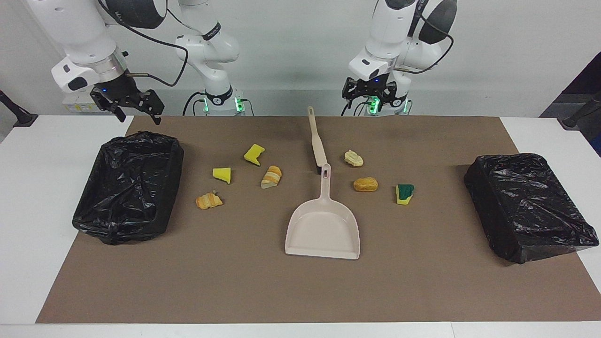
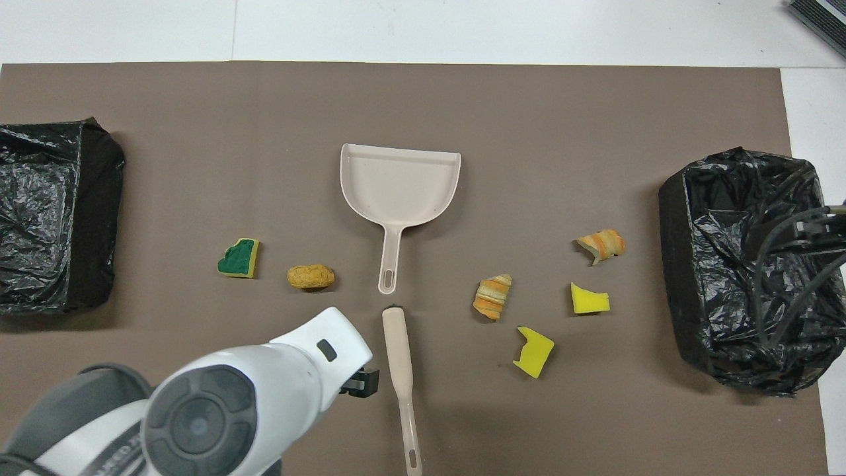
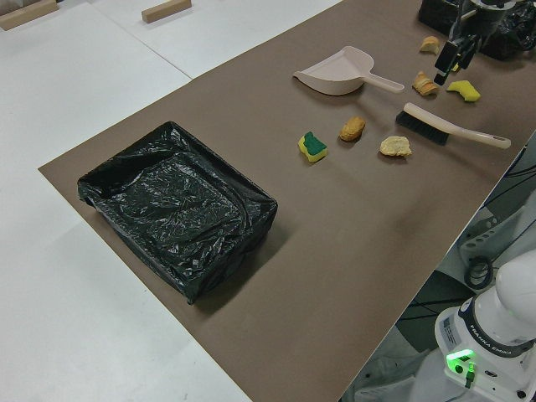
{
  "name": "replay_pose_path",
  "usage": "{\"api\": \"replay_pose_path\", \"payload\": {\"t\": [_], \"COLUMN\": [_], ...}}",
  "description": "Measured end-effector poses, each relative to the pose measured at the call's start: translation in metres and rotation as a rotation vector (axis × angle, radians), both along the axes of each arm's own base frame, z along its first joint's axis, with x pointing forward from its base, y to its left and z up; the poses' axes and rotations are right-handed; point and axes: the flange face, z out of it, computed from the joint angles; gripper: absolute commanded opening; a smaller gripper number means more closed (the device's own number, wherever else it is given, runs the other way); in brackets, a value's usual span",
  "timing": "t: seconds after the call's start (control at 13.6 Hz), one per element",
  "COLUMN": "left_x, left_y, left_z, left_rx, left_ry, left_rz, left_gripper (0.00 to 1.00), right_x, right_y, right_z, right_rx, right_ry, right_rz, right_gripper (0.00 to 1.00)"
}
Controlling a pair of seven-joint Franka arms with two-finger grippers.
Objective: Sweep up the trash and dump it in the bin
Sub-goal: 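Grasp the brush with the left gripper while the right gripper grasps the dustpan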
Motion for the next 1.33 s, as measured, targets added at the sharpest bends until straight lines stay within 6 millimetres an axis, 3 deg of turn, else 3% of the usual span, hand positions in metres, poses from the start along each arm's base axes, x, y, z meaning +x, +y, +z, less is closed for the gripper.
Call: {"api": "replay_pose_path", "payload": {"t": [0.29,0.52,0.59,0.81,0.88,1.03,1.18,1.33], "left_x": [-0.045,-0.074,-0.082,-0.09,-0.09,-0.092,-0.093,-0.093], "left_y": [-0.049,-0.082,-0.088,-0.092,-0.091,-0.089,-0.088,-0.088], "left_z": [-0.078,-0.104,-0.114,-0.137,-0.14,-0.143,-0.144,-0.144], "left_rx": [0.028,0.03,0.038,0.066,0.07,0.077,0.079,0.08], "left_ry": [0.032,0.034,0.039,0.056,0.059,0.063,0.064,0.064], "left_rz": [0.052,0.074,0.082,0.099,0.1,0.1,0.099,0.099], "left_gripper": [1.0,1.0,0.96,0.84,0.77,0.44,0.18,0.0], "right_x": [0.009,0.027,0.032,0.047,0.049,0.051,0.049,0.042], "right_y": [0.027,0.063,0.075,0.12,0.137,0.174,0.204,0.238], "right_z": [-0.026,-0.053,-0.063,-0.094,-0.102,-0.113,-0.119,-0.126], "right_rx": [0.0,-0.001,0.009,0.033,0.029,0.02,0.014,0.037], "right_ry": [0.046,0.051,0.053,0.056,0.055,0.036,0.021,0.031], "right_rz": [0.049,0.059,0.043,-0.026,-0.035,-0.042,-0.066,-0.12], "right_gripper": [1.0,1.0,1.0,1.0,1.0,1.0,1.0,1.0]}}
